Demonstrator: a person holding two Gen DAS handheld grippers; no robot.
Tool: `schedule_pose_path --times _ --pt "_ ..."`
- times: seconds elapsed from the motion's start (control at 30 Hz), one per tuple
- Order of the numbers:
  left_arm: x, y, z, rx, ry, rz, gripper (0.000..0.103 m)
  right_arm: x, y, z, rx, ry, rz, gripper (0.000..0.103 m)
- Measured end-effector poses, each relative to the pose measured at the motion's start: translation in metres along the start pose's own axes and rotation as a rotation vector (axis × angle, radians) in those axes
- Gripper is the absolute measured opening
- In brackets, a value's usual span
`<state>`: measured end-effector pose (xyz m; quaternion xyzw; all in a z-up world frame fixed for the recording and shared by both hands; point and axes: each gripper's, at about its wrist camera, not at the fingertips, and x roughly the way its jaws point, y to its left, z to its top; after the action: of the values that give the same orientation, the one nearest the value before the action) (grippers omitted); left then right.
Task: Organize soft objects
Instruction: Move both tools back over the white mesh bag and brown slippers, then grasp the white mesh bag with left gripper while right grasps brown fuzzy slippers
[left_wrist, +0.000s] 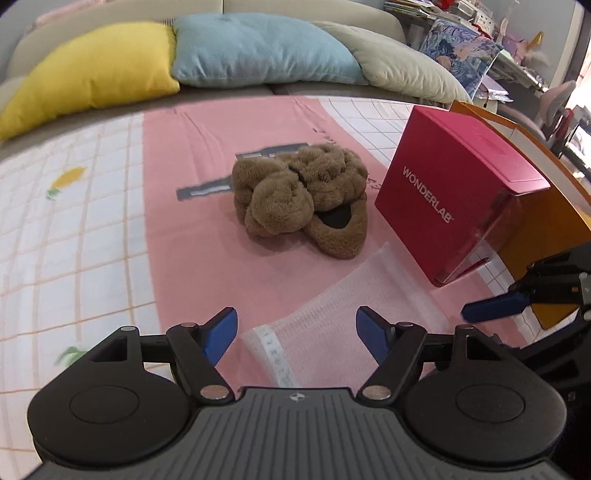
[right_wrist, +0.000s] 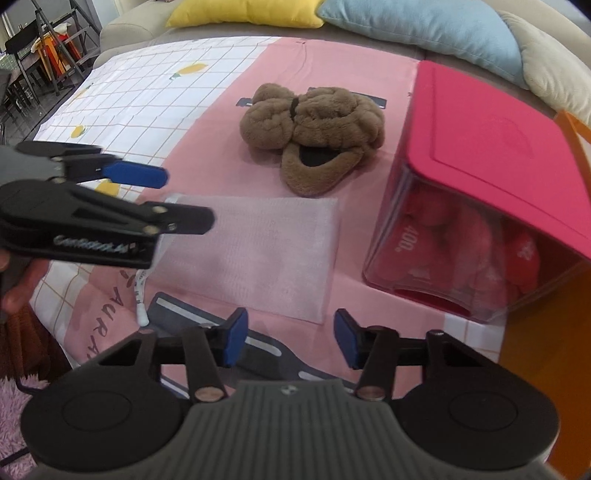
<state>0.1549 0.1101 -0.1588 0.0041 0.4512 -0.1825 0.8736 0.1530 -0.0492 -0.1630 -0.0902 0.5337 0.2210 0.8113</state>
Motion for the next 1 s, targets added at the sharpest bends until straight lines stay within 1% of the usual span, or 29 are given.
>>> schedule_pose_path --times 0.07,0.13,0.2,0.33,0.37,0.4,0.43,0.47,0.53,0.6,0.67,0.7,0.77,0.87,0.9,1.0 --pt "0.008 0.005 0.0 -0.028 0.036 -0.027 0.081 0.006 0.0 0.002 0.007 0.011 0.0 0.043" --pt "0.008 0.006 -0.003 -0.041 0.041 -0.053 0.081 0.01 0.0 0.002 0.015 0.02 0.003 0.042" --pt "0.005 0.006 -0.006 -0.051 0.048 -0.097 0.081 0.015 0.001 0.002 0.01 0.027 0.001 0.041" --pt "0.001 0.008 -0.009 -0.083 0.077 -0.174 0.08 0.018 0.008 0.001 -0.043 0.011 -0.018 0.042" --pt "0.001 0.007 -0.01 -0.092 0.082 -0.185 0.078 0.018 0.01 0.001 -0.056 0.009 -0.023 0.042" --pt "0.0 0.005 -0.011 -0.097 0.082 -0.177 0.075 0.019 0.012 0.001 -0.067 0.007 -0.028 0.042" --pt "0.001 0.002 -0.009 -0.092 0.086 -0.168 0.069 0.019 0.013 0.0 -0.075 0.003 -0.032 0.043" --pt "0.002 -0.003 -0.008 -0.075 0.094 -0.166 0.061 0.02 0.014 0.0 -0.082 0.0 -0.033 0.043" --pt "0.002 -0.014 -0.007 -0.042 0.103 -0.16 0.053 0.02 0.015 0.0 -0.089 -0.002 -0.034 0.045" --pt "0.003 -0.025 -0.007 -0.011 0.107 -0.136 0.047 0.02 0.016 0.0 -0.088 -0.003 -0.034 0.045" --pt "0.004 -0.034 -0.006 0.017 0.112 -0.084 0.031 0.02 0.015 0.0 -0.093 -0.005 -0.033 0.045" --pt "0.004 -0.037 -0.006 0.031 0.116 -0.059 0.027 0.02 0.015 0.0 -0.095 -0.007 -0.033 0.045" --pt "0.004 -0.043 -0.007 0.052 0.125 -0.037 0.008 0.02 0.016 0.0 -0.096 -0.007 -0.032 0.046" --pt "0.002 -0.049 -0.011 0.055 0.12 -0.03 0.003 0.017 0.016 0.0 -0.091 0.001 -0.032 0.045" --pt "0.0 -0.048 -0.011 0.049 0.116 -0.021 0.003 0.016 0.016 0.001 -0.093 0.004 -0.033 0.043" --pt "-0.01 -0.04 -0.01 0.001 0.085 -0.004 0.003 0.014 0.015 0.002 -0.079 0.004 -0.026 0.041"
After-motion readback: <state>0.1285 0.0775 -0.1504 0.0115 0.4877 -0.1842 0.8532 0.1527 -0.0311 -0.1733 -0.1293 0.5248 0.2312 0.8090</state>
